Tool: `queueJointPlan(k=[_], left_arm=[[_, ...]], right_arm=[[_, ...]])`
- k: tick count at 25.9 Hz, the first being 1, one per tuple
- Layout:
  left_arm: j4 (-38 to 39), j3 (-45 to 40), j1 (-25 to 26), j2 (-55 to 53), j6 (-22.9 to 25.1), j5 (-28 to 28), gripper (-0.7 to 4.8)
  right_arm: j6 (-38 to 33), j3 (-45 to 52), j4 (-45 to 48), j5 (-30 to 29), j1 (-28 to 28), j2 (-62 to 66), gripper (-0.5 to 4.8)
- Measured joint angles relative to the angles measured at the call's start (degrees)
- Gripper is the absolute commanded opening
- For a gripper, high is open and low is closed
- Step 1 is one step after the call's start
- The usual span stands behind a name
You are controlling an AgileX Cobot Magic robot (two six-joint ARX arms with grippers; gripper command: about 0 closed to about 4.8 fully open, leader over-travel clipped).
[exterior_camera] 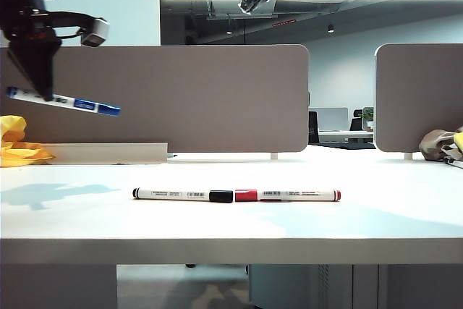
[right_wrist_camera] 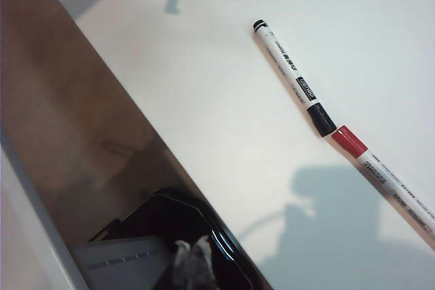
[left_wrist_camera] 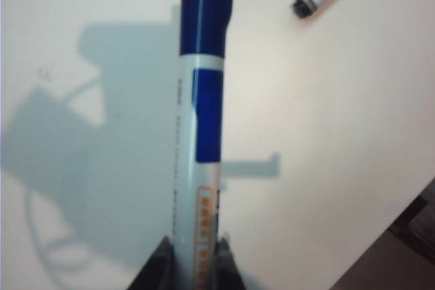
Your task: Pick up the markers one by one and line them up horizontally in a straight line on the table.
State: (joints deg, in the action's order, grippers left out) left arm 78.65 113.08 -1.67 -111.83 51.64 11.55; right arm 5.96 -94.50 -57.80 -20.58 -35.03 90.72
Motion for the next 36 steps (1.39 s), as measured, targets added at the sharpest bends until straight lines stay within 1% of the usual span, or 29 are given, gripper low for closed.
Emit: queueJointPlan(k=[2,5,8,11,12,17,19,20,21,27,32,36], left_arm=[[0.0,0.0,1.86,0.0,0.0,2.47,-0.05],[-0.79,-0.02,4.33,0.0,0.02,8.63,-0.05],[-3.15,-0.04,4.85,0.0,0.02,9.27,-0.05],[-4.35,-0.04,4.15,0.0,0.15,9.49,-0.05],[-4.7,-0.04,3.69,0.0,0.22,9.25,-0.05],[-5.07,-0.11,2.82,-0.59,2.36,3.52,-0.05],[-3.65,-0.24,2.93,-1.07,4.85,0.61,-0.05],[-1.9,-0.24,2.91,-1.64,7.78,-2.38,-0.05],[-0.63,-0.24,2.93,-2.45,10.29,-3.96,-0.05],[0.81,-0.77,2.1,-4.92,13.38,-4.0,-0.05],[1.11,-3.21,0.02,-6.36,17.68,-3.02,-0.05],[1.03,-4.85,-0.11,-6.62,19.39,-3.56,-0.05]], right_arm=[[0.0,0.0,-0.04,-0.02,-0.02,0.0,-0.06],[0.02,0.0,-0.09,-0.02,-0.02,0.0,-0.06],[0.02,0.0,-0.09,0.0,0.02,0.0,-0.06],[0.02,0.0,-0.02,-0.02,-0.02,0.0,-0.06],[0.02,0.0,0.02,-0.02,-0.02,0.0,-0.06],[0.02,0.0,0.44,-0.02,0.0,0.02,-0.06],[0.04,0.0,0.44,-0.04,-0.02,0.0,-0.06],[0.07,0.0,0.44,-0.15,0.0,0.0,-0.06],[0.09,0.0,0.44,-0.26,-0.02,0.0,-0.06],[0.13,0.0,0.46,-1.18,-0.02,0.0,-0.06],[0.42,0.0,0.39,-1.31,-0.02,0.0,-0.06],[1.2,0.0,0.15,-1.31,-0.02,0.0,-0.06]])
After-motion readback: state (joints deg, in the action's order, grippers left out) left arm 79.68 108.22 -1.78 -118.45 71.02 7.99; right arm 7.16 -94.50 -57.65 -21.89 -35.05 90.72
